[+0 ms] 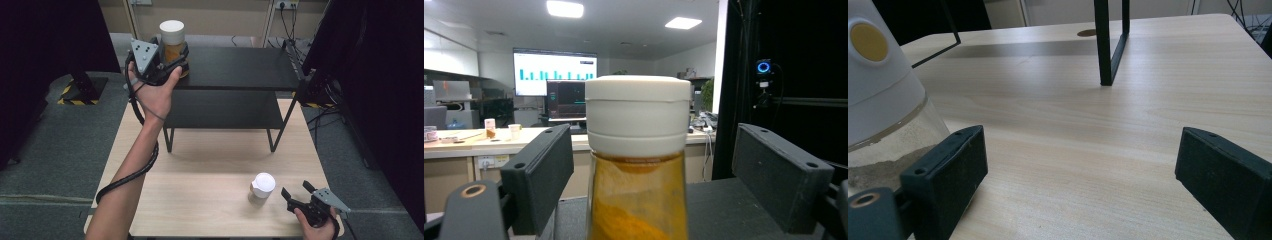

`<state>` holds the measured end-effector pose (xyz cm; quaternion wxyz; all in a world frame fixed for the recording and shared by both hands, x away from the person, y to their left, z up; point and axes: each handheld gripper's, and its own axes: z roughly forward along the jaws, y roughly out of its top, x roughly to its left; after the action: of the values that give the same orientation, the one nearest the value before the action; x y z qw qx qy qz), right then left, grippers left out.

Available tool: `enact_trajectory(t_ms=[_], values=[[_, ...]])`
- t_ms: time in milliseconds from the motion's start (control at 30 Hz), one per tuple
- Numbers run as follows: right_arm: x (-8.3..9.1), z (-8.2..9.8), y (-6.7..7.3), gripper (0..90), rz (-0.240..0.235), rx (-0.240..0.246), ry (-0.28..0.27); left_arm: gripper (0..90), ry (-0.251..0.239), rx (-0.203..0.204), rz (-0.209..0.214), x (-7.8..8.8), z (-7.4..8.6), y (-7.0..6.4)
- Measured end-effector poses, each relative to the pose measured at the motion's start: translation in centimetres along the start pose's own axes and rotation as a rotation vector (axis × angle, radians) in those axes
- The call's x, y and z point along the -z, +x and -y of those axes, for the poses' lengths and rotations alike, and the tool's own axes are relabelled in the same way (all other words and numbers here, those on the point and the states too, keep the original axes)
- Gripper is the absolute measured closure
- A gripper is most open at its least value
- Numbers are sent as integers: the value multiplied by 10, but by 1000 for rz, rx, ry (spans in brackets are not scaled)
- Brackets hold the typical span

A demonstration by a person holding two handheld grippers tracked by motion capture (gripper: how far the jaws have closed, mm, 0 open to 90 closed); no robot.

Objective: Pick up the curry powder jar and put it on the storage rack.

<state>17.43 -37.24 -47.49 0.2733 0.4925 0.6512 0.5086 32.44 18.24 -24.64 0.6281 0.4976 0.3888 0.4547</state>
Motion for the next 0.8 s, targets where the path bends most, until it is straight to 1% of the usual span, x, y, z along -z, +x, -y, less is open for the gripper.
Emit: enact_trajectory(t_ms=[33,133,167,200,233,300,333,500,533,667,800], values=[[0,0,0,67,0,1,0,161,0,0,0,0,0,0],[0,0,0,67,0,0,-1,160,-3,0,12,9,3,1],[0,0,0,67,0,-1,-1,160,-3,-9,20,15,6,2],[0,0,0,67,0,-1,-1,159,-3,-9,20,15,6,2],[0,0,0,67,1,0,-2,159,-1,-11,32,21,9,3],[0,0,0,67,1,1,-1,159,-12,-10,40,29,15,4],[0,0,1,67,1,1,0,159,-12,-10,40,29,15,4],[0,0,1,67,2,4,0,160,-9,-20,59,45,30,6],[0,0,1,67,3,3,0,160,-9,-20,59,45,30,6],[0,0,1,67,4,5,1,160,-21,-22,70,55,39,7],[0,0,2,67,5,7,3,160,-22,-26,82,63,44,5]])
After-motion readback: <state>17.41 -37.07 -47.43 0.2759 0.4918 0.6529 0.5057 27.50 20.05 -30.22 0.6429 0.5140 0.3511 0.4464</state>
